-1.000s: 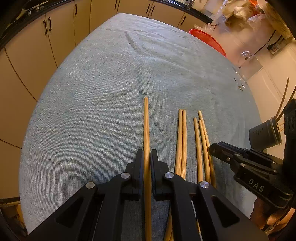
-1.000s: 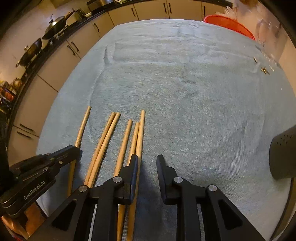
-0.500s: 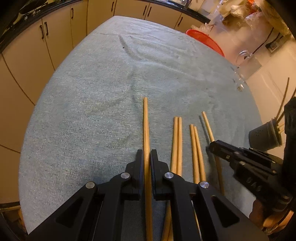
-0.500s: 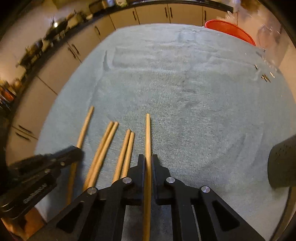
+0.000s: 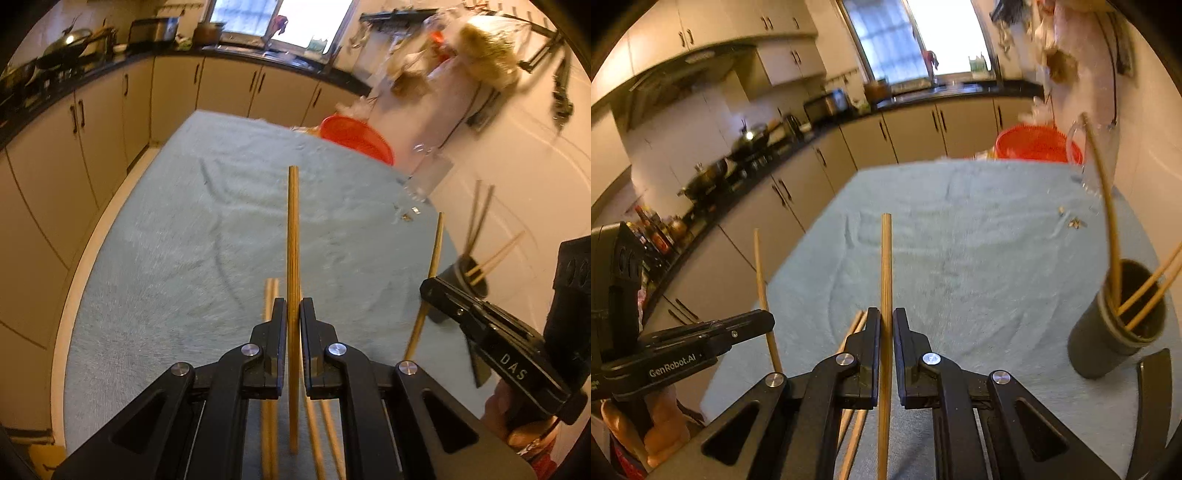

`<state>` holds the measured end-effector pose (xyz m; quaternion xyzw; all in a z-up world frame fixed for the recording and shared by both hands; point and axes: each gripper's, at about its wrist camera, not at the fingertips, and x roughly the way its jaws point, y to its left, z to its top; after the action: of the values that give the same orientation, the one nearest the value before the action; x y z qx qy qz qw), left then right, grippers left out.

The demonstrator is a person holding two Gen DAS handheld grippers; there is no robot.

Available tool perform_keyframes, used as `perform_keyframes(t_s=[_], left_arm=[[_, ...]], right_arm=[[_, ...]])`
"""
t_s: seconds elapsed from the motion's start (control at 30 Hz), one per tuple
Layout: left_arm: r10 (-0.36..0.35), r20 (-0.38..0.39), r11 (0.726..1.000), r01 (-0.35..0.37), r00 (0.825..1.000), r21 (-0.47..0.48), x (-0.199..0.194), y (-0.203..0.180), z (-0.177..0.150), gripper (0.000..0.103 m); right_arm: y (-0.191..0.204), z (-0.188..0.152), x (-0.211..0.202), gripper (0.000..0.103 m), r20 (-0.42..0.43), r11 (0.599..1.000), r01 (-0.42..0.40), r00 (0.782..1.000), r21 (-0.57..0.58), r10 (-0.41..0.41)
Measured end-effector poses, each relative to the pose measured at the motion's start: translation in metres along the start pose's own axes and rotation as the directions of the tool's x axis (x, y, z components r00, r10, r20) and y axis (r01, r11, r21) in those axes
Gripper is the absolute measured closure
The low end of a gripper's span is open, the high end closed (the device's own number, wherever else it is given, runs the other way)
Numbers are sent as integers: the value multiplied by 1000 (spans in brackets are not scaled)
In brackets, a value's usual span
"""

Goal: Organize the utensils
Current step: 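Close the right gripper on a chopstick while the left gripper lifts its chopstick, then carry both held chopsticks upright over the grey utensil cup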

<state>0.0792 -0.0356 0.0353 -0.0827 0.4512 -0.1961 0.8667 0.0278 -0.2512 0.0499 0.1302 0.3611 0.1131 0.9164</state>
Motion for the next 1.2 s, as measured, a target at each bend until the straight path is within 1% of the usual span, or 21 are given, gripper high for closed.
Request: perform_keyframes(t_s=[0.17, 0.37, 0.63, 0.9, 1.2], left_arm=[[-12, 19, 1000, 11, 1000, 29, -9, -16, 0, 96], [-15, 29, 999, 14, 999, 42, -17, -24, 0, 96], [-14, 42, 998, 11, 999, 58, -25, -36, -2, 96], [-14, 48, 997, 10, 999, 71, -27, -42, 3, 96], [-28, 49, 995, 23, 998, 97, -31, -52, 5, 96]], right_arm=[[3, -6, -28, 95, 74, 1000, -7, 997, -11, 8], [1, -9, -46, 95, 114, 1000, -5, 993, -8, 6], [-7, -6, -65, 95, 146, 1000, -9, 989, 14, 7], [-10, -4, -80, 95, 185, 1000, -5, 983, 29, 0], [-30, -4, -102, 95, 228, 998, 1, 974, 70, -17]])
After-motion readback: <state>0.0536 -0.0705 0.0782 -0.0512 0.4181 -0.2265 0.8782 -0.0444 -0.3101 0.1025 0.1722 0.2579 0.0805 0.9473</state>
